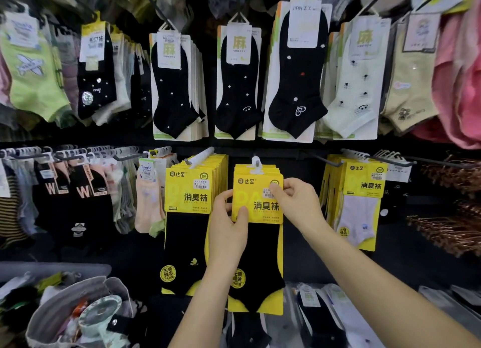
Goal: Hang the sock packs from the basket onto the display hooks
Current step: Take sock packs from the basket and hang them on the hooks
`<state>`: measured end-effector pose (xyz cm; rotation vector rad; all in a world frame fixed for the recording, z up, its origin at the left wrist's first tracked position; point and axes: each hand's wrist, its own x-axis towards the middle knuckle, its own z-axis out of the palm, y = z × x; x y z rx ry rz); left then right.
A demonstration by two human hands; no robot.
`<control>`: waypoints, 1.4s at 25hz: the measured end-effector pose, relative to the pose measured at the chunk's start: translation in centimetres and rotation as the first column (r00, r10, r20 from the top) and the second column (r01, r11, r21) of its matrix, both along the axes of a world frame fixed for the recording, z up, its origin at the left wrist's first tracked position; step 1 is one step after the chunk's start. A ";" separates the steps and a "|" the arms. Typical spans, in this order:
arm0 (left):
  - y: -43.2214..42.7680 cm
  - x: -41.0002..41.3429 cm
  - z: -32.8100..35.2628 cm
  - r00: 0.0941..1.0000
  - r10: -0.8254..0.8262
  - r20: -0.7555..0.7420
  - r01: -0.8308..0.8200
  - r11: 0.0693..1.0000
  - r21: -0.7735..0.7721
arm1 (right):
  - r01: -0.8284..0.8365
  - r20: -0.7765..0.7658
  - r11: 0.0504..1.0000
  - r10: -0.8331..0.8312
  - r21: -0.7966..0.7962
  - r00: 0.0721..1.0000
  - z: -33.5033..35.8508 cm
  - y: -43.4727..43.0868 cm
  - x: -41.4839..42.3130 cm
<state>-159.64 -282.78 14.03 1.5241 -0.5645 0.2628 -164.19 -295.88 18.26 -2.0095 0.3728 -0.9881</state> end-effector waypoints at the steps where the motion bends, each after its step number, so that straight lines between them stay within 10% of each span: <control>1: -0.2 0.1 -0.1 1.000 0.017 0.008 -0.017 1.000 0.004 | 0.027 -0.009 1.000 -0.028 -0.008 1.000 -0.4 -0.2 0.0; 28: -4.8 3.8 -3.3 0.993 -0.087 0.082 0.090 0.995 -0.035 | -0.287 -0.055 0.957 0.290 0.049 0.956 -5.4 -1.5 2.4; 35: -3.0 -2.2 -13.2 0.975 0.103 -0.195 -0.091 0.993 0.069 | -0.280 -0.270 0.930 0.341 0.240 0.900 -18.0 -3.8 -10.1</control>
